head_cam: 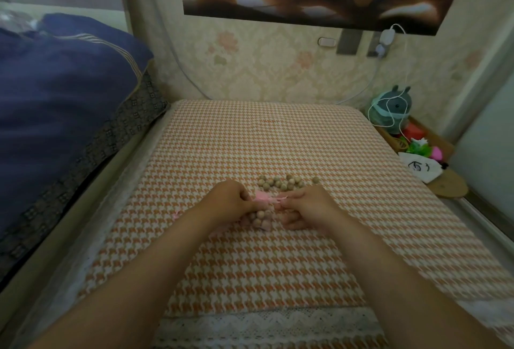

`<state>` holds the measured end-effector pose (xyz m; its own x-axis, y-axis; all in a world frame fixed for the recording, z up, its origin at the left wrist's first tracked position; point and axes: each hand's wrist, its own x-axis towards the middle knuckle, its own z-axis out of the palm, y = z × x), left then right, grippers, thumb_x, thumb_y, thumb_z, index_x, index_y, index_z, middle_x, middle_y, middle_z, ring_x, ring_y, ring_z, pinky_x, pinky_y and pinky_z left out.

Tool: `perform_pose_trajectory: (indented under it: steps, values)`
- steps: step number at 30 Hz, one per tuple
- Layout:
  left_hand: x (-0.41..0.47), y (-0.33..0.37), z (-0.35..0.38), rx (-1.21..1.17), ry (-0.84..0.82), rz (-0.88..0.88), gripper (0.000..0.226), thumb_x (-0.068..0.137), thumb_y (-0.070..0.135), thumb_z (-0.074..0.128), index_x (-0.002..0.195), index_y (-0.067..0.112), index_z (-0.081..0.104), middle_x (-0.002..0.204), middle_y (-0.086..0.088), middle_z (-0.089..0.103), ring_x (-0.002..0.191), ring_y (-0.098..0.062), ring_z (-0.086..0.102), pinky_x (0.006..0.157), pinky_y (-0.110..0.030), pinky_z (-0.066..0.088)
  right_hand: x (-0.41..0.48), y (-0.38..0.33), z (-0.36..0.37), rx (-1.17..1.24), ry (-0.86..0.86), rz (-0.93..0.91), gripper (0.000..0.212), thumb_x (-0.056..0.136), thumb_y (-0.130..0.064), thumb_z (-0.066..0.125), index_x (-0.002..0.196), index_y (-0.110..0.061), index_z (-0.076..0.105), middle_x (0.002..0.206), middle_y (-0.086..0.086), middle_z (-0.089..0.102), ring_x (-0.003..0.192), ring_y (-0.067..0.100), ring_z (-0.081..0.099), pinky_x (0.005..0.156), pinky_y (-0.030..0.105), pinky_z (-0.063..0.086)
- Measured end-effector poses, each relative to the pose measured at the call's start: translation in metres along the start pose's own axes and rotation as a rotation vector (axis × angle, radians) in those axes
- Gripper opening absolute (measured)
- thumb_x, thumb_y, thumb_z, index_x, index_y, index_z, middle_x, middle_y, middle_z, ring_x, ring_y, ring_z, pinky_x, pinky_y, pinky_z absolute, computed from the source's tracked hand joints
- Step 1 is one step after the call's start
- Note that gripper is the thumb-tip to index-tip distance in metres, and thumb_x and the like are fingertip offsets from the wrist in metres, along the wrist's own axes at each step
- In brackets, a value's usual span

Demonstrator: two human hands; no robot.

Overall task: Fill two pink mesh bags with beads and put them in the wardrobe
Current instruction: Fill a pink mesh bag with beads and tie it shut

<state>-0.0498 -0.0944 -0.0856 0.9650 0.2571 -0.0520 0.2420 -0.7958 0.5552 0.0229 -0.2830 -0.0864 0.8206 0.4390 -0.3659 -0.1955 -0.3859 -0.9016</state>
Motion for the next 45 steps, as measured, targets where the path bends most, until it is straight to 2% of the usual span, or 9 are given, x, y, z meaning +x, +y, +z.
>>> perform_pose_trajectory:
  steps: [4,7,12,16,20,28,34,37,45]
  values:
    - [0.005,0.001,0.006,-0.013,0.011,-0.017,0.049,0.072,0.062,0.072,0.071,0.013,0.074,0.067,-0.003,0.071,0.066,-0.012,0.065,0.062,-0.030,0.049,-0.008,-0.003,-0.002,-0.796,0.119,-0.415,0.018,0.092,-0.030,0.070,0.106,-0.026,0.080,0.094,-0.005,0.079,0.067,0.002,0.064,0.075,0.026,0.054]
    - [0.007,-0.001,0.010,-0.023,0.007,-0.024,0.049,0.073,0.063,0.072,0.071,0.014,0.074,0.067,-0.005,0.071,0.067,-0.016,0.066,0.063,-0.033,0.050,-0.010,-0.002,0.001,-0.932,0.196,-0.587,0.022,0.096,-0.039,0.062,0.109,-0.032,0.078,0.110,-0.009,0.076,0.099,0.013,0.068,0.085,0.032,0.054]
    - [0.001,-0.002,0.011,-0.093,0.025,0.004,0.035,0.077,0.048,0.076,0.069,0.014,0.073,0.066,-0.003,0.071,0.059,-0.008,0.060,0.063,-0.032,0.050,-0.006,0.002,0.015,-0.958,0.155,-0.790,0.024,0.096,-0.039,0.058,0.108,-0.034,0.078,0.101,-0.005,0.071,0.092,0.016,0.064,0.074,0.037,0.052]
    - [-0.003,-0.012,-0.002,-0.163,-0.029,0.021,0.017,0.078,0.034,0.079,0.068,0.023,0.071,0.065,0.007,0.068,0.055,0.003,0.056,0.059,-0.020,0.044,-0.003,0.004,0.022,-0.947,0.166,-0.772,0.021,0.094,-0.035,0.063,0.107,-0.032,0.079,0.101,-0.006,0.069,0.094,0.016,0.063,0.074,0.032,0.048]
    - [-0.006,-0.021,-0.007,-0.200,-0.039,0.001,0.015,0.080,0.026,0.078,0.068,0.021,0.072,0.066,0.003,0.071,0.056,-0.003,0.060,0.060,-0.023,0.050,-0.001,0.003,0.024,-0.917,0.181,-0.754,0.019,0.093,-0.034,0.065,0.104,-0.029,0.080,0.104,-0.006,0.071,0.096,0.016,0.064,0.078,0.035,0.051]
    - [-0.017,-0.009,0.002,-0.357,0.144,0.153,0.025,0.083,0.020,0.074,0.060,0.030,0.070,0.074,0.007,0.072,0.068,-0.005,0.067,0.062,-0.017,0.051,0.002,0.004,0.034,-0.881,0.161,-0.727,0.017,0.093,-0.031,0.064,0.100,-0.030,0.080,0.096,-0.003,0.071,0.089,0.021,0.065,0.074,0.043,0.054]
    - [-0.015,-0.004,0.013,-0.597,0.155,-0.037,0.012,0.083,0.020,0.075,0.071,0.020,0.077,0.065,0.009,0.073,0.061,0.003,0.064,0.060,-0.014,0.051,0.002,0.005,0.030,-0.787,0.166,-0.595,0.017,0.092,-0.034,0.065,0.100,-0.034,0.080,0.096,-0.007,0.076,0.087,0.014,0.067,0.073,0.033,0.054]
    - [-0.015,-0.003,0.011,-0.697,0.070,-0.082,0.003,0.082,0.013,0.076,0.080,0.012,0.078,0.074,-0.001,0.075,0.072,-0.008,0.070,0.068,-0.021,0.057,0.000,0.003,0.028,-0.724,0.192,-0.546,0.016,0.090,-0.034,0.069,0.102,-0.034,0.080,0.099,-0.013,0.077,0.090,0.006,0.067,0.073,0.025,0.051]
    - [-0.014,-0.002,0.026,-0.527,0.262,-0.043,0.009,0.077,0.012,0.080,0.082,0.019,0.079,0.071,0.012,0.071,0.067,0.000,0.065,0.071,-0.019,0.054,-0.006,-0.003,0.024,-0.970,0.228,-0.697,0.022,0.095,-0.043,0.060,0.104,-0.035,0.077,0.097,-0.009,0.077,0.090,0.011,0.067,0.075,0.032,0.052]
